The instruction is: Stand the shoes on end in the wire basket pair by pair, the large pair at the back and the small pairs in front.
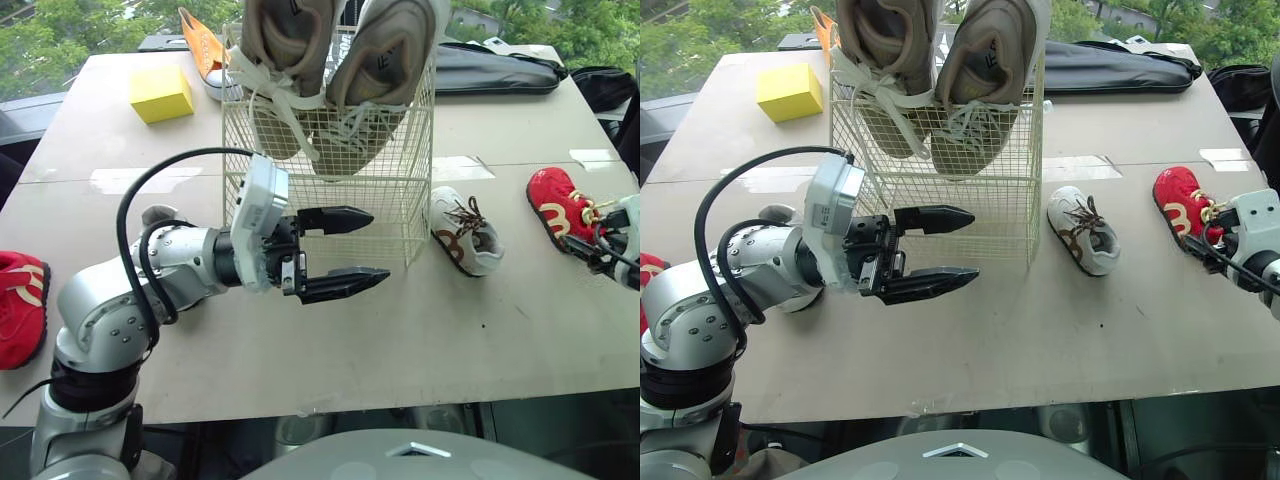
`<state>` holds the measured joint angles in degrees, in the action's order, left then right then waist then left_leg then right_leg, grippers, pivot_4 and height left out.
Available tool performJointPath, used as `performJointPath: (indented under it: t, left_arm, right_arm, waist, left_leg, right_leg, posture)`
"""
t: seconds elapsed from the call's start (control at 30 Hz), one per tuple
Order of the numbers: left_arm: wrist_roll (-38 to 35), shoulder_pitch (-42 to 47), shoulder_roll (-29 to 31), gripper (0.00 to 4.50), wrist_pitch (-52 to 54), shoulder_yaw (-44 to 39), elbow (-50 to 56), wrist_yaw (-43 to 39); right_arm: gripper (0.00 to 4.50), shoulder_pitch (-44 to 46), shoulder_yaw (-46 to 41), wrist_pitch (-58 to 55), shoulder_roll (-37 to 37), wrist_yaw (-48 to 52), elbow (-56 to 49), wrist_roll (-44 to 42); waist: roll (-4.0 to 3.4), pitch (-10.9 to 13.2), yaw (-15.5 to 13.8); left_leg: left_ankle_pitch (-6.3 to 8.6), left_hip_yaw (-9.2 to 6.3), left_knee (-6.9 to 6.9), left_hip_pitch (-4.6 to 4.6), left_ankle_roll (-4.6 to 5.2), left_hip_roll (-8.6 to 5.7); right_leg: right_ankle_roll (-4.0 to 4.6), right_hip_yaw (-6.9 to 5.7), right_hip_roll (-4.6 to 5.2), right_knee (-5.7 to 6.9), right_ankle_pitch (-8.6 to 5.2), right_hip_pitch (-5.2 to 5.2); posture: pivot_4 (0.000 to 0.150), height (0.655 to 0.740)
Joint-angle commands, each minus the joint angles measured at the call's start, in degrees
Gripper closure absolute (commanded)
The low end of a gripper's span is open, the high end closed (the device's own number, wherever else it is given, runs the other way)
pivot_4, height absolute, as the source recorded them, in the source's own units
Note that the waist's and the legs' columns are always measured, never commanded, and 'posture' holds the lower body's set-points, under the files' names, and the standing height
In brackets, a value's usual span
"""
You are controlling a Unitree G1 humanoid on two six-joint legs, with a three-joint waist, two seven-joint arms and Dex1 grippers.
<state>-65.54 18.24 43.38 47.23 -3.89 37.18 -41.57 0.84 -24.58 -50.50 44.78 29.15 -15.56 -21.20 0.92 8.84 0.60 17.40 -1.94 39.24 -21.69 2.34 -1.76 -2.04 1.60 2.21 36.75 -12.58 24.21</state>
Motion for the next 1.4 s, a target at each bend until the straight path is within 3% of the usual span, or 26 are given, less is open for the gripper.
performJointPath:
  t: [0.03, 0.13, 0.2, 0.33, 0.57, 0.63, 0.87, 0.93, 1.07, 1.2, 1.3, 1.4]
  left_arm:
    - [-1.45, 0.50, 0.75, 0.00, 0.18, -1.63, 0.47, -0.19]
    - [-0.84, 0.49, 0.70, 0.00, 0.15, -0.99, -0.17, -1.12]
    - [-0.31, 0.78, 0.57, 0.00, 0.02, -0.29, -0.80, -2.16]
    - [1.13, 2.40, 0.05, 0.00, -0.19, 1.22, -2.04, -3.88]
    - [0.71, 3.45, 0.19, 0.00, 0.69, 1.27, -1.81, -3.82]
    - [0.13, 3.46, 0.25, 0.00, 1.15, 0.96, -1.06, -2.80]
    - [-1.04, 2.85, 0.36, 0.00, 1.67, -0.24, -0.48, -0.41]
    - [-1.64, 3.05, -0.36, 0.00, 1.45, -0.58, -0.53, 0.78]
    - [-0.30, 4.55, -1.83, 0.00, 1.86, -0.29, -0.97, 6.21]
    - [-7.19, 10.82, -1.42, 0.00, 8.40, 0.13, -6.78, 9.37]
    - [-12.35, 17.37, -0.48, 0.00, 14.43, 1.01, -13.07, 9.41]
    - [-14.42, 25.85, -1.12, 0.00, 19.46, 3.29, -19.24, 6.59]
  right_arm:
    - [0.63, -9.30, -12.88, 3.42, -0.49, 7.24, -12.70, -5.77]
    - [0.63, -20.76, -21.42, -0.15, -2.31, 15.67, -22.10, -15.55]
    - [0.63, -24.64, -21.66, -2.45, -3.36, 16.50, -27.62, -20.45]
    - [0.63, -20.35, -7.91, -3.26, -8.82, 4.79, -32.96, -18.69]
    - [0.63, -10.76, 10.05, -0.84, -15.79, -9.71, -25.72, -6.75]
    - [1.12, -9.15, 12.90, 1.37, -16.73, -11.49, -21.56, -3.34]
    - [4.05, -8.87, 13.28, 7.91, -13.38, -7.42, -19.49, -0.94]
    - [4.40, -9.75, 9.84, 10.99, -9.75, -3.57, -20.11, -1.30]
    - [4.49, -12.93, -1.45, 17.10, 0.69, 7.77, -19.10, -1.63]
    - [4.50, -19.37, -18.63, 26.11, 12.52, 28.57, -15.89, -2.17]
    - [4.50, -19.75, -28.65, 27.95, 18.59, 43.60, -16.25, -7.08]
    - [4.50, -13.15, -29.14, 25.91, 26.63, 52.41, -18.45, -17.82]
  waist:
    - [-0.04, 0.01, -0.36]
    - [-0.01, 0.00, -0.99]
    - [-0.01, 0.00, -1.37]
    - [0.26, 0.03, 0.01]
    - [0.23, 0.11, 0.03]
    - [0.23, 0.11, -0.13]
    - [0.23, 0.12, 0.01]
    - [0.22, 0.13, -0.12]
    - [0.15, 0.21, -0.55]
    - [0.25, 0.24, -1.06]
    - [0.09, 0.43, -1.01]
    - [0.04, 0.58, -0.50]
  left_leg:
    - [0.00, -0.01, 0.00, -0.02, 0.00, 0.00]
    - [0.03, -0.05, 0.00, -0.06, 0.04, -0.01]
    - [0.04, -0.05, 0.00, -0.04, 0.06, 0.00]
    - [0.17, 0.05, 0.01, 0.15, 0.28, 0.06]
    - [0.01, 0.10, 0.00, 0.60, -0.01, 0.03]
    - [0.01, 0.05, -0.03, 0.58, -0.02, 0.02]
    - [0.02, 0.02, -0.08, 0.53, -0.02, 0.00]
    - [0.02, 0.02, -0.08, 0.53, -0.01, 0.00]
    - [0.03, 0.03, -0.04, 0.48, 0.03, -0.07]
    - [0.17, 0.01, -0.04, 0.47, 0.27, -0.03]
    - [0.21, 0.03, -0.01, 0.52, 0.34, 0.02]
    - [0.22, 0.06, 0.09, 0.62, 0.35, 0.04]
  right_leg:
    - [0.00, 0.00, 0.00, 0.00, 0.00, 0.02]
    - [-0.02, -0.05, 0.00, -0.06, -0.01, -0.01]
    - [-0.02, -0.06, 0.01, -0.07, -0.01, -0.03]
    - [-0.03, -0.09, -0.03, -0.09, -0.01, -0.19]
    - [0.13, -0.02, -0.02, -0.01, -0.11, -0.51]
    - [0.01, -0.02, -0.03, -0.02, -0.05, -0.51]
    - [-0.02, -0.04, 0.01, -0.09, -0.04, -0.47]
    - [-0.02, -0.06, 0.00, -0.09, -0.04, -0.48]
    - [-0.05, -0.13, -0.06, -0.10, -0.04, -0.49]
    - [-0.07, -0.15, -0.09, -0.14, -0.04, -0.52]
    - [-0.07, -0.20, -0.18, -0.10, -0.04, -0.56]
    - [-0.07, -0.20, -0.19, -0.03, -0.04, -0.64]
  posture:
    - [0.150, 0.7400]
    - [0.150, 0.7400]
    - [0.150, 0.7400]
    - [0.150, 0.7400]
    - [0.150, 0.7400]
    - [0.150, 0.7400]
    - [0.150, 0.7400]
    - [0.150, 0.7400]
    - [0.150, 0.7400]
    - [0.150, 0.7400]
    - [0.150, 0.7400]
    - [0.150, 0.7400]
